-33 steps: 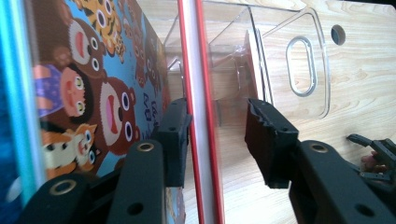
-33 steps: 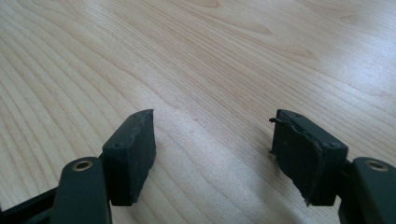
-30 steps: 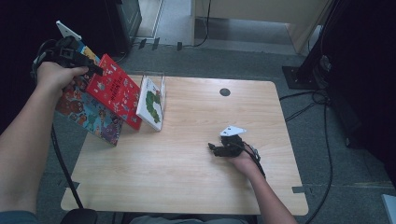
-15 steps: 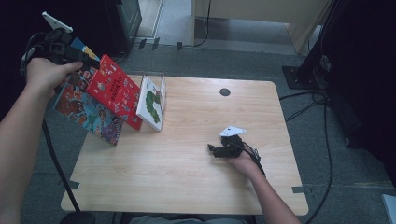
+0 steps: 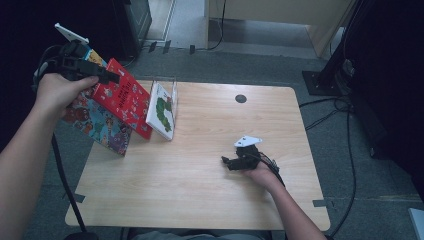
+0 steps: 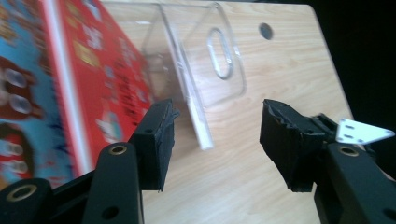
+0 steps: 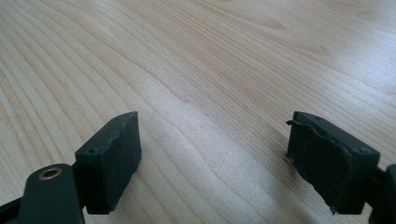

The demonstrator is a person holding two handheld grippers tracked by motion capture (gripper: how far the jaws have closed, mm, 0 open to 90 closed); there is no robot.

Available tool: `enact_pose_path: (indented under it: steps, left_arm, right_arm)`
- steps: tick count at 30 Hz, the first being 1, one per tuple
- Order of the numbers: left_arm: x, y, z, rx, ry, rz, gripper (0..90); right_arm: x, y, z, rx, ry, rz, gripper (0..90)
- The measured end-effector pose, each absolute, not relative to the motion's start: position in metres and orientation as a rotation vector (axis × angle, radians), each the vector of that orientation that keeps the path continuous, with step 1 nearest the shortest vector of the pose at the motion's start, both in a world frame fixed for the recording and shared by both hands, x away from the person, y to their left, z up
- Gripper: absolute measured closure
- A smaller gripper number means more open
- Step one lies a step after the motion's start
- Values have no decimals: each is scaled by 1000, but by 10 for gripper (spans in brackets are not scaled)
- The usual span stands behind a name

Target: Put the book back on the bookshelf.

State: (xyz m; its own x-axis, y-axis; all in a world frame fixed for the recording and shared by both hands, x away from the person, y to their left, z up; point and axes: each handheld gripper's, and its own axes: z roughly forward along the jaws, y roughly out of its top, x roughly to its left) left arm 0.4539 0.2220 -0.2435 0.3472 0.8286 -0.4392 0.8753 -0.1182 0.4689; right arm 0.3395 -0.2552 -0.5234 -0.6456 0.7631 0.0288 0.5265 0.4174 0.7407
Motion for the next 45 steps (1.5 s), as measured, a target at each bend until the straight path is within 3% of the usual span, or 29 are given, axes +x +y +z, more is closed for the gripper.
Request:
enact_pose_path:
  steps: [33, 45]
  left_arm:
    - [378, 155, -349, 2113, 1270, -162, 416]
    - [364, 139, -399, 2151, 1291, -222, 418]
  right_arm:
    - [338, -256, -524, 1108, 2366, 1062, 155]
    - [338, -256, -524, 1111, 2368, 1061, 155]
